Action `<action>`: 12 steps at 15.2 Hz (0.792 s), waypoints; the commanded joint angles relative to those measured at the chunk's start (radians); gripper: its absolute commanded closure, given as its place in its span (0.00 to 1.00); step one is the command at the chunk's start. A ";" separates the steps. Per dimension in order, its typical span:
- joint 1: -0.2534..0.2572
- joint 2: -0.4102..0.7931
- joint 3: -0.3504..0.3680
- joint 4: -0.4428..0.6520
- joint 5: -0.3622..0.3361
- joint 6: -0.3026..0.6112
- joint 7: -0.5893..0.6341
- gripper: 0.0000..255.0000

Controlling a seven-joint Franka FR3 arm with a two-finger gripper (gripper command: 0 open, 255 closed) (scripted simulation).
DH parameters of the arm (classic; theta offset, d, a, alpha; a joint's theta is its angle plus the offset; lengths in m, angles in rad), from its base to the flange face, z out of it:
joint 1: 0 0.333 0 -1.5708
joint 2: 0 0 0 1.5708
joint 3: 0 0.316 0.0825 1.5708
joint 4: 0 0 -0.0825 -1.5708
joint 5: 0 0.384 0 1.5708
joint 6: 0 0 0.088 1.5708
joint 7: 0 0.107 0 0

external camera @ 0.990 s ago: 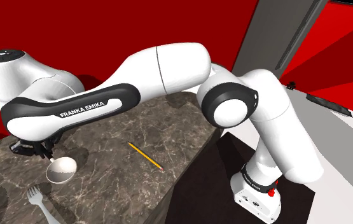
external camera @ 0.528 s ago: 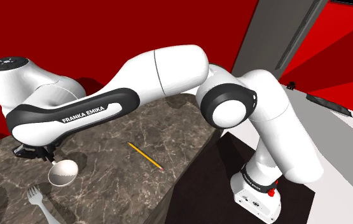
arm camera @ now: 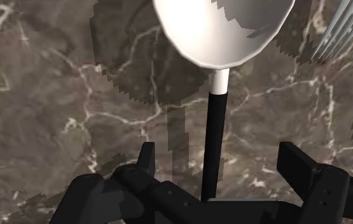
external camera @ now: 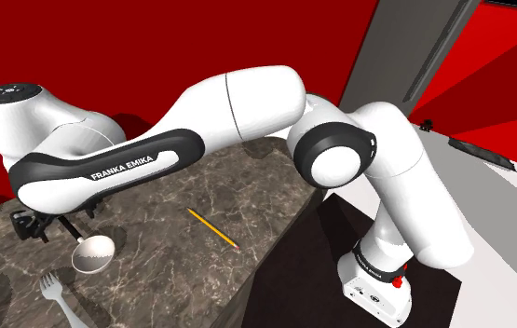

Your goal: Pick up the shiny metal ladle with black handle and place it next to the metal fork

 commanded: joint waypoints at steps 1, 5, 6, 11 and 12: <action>-0.001 -0.018 0.002 0.002 0.002 -0.020 -0.001 0.00; -0.003 -0.062 0.006 0.020 0.008 -0.082 -0.004 0.00; -0.003 -0.062 0.006 0.020 0.008 -0.082 -0.004 0.00; -0.003 -0.062 0.006 0.020 0.008 -0.082 -0.004 0.00; -0.003 -0.062 0.006 0.020 0.008 -0.082 -0.004 0.00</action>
